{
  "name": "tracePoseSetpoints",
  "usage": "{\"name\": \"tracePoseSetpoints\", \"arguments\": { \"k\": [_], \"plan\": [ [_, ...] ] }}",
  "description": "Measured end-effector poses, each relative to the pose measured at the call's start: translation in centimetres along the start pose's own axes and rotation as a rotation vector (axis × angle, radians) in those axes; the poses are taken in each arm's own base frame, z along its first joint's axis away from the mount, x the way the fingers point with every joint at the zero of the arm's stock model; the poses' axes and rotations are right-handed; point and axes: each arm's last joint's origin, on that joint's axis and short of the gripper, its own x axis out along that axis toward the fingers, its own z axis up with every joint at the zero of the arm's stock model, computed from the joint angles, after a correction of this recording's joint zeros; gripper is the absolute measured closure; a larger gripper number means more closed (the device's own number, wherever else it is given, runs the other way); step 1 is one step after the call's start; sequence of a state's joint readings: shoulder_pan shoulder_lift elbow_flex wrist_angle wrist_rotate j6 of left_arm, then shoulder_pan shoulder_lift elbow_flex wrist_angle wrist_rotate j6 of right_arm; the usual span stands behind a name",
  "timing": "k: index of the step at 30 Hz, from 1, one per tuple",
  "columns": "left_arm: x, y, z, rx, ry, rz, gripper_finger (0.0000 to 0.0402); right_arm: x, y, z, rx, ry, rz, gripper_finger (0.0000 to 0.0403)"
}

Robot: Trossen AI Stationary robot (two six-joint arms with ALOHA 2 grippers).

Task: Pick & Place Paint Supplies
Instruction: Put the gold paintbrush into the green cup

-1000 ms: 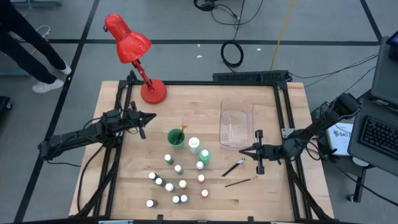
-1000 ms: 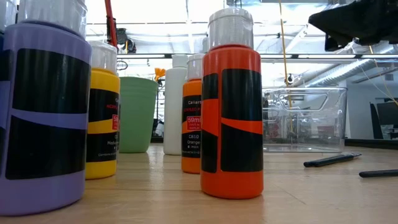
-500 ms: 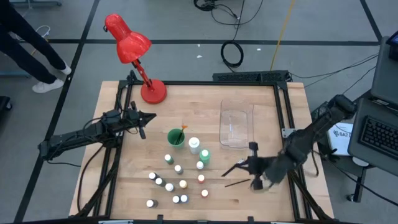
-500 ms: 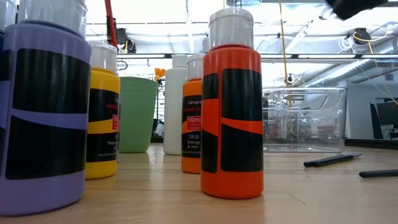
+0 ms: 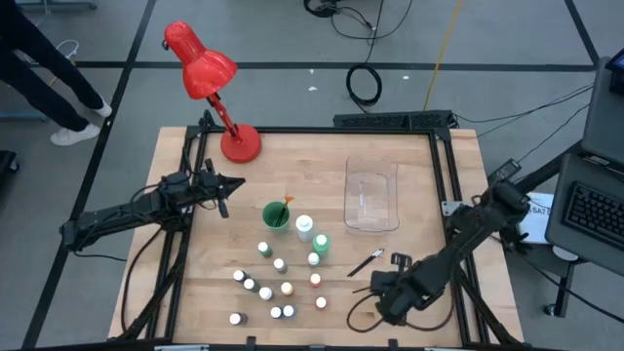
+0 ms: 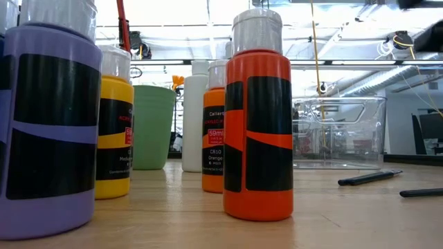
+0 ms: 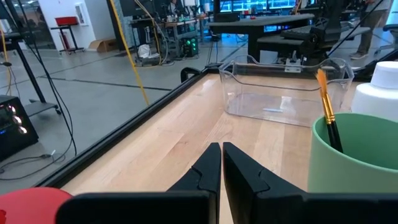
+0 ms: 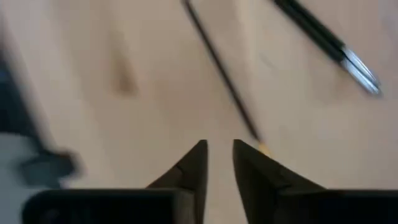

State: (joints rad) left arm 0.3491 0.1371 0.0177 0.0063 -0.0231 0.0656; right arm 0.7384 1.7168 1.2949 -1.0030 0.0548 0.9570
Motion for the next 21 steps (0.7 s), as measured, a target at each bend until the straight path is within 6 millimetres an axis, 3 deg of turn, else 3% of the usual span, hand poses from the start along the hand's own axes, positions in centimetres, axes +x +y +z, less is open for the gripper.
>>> {"name": "tracePoseSetpoints", "arguments": {
  "k": [5,9,21],
  "plan": [
    [0.0,0.0,0.0,0.006,0.0,0.0,0.038,1.3,-0.8,-0.6,-0.008,0.115,-0.151,0.0268],
    [0.0,0.0,0.0,0.019,0.0,0.0,0.038,2.0,-1.0,-0.7,-0.058,0.125,-0.16,0.0244],
    [0.0,0.0,0.0,0.018,0.0,0.001,0.038,5.6,-2.6,-2.2,-0.09,0.171,-0.175,0.0261]
  ]
}}
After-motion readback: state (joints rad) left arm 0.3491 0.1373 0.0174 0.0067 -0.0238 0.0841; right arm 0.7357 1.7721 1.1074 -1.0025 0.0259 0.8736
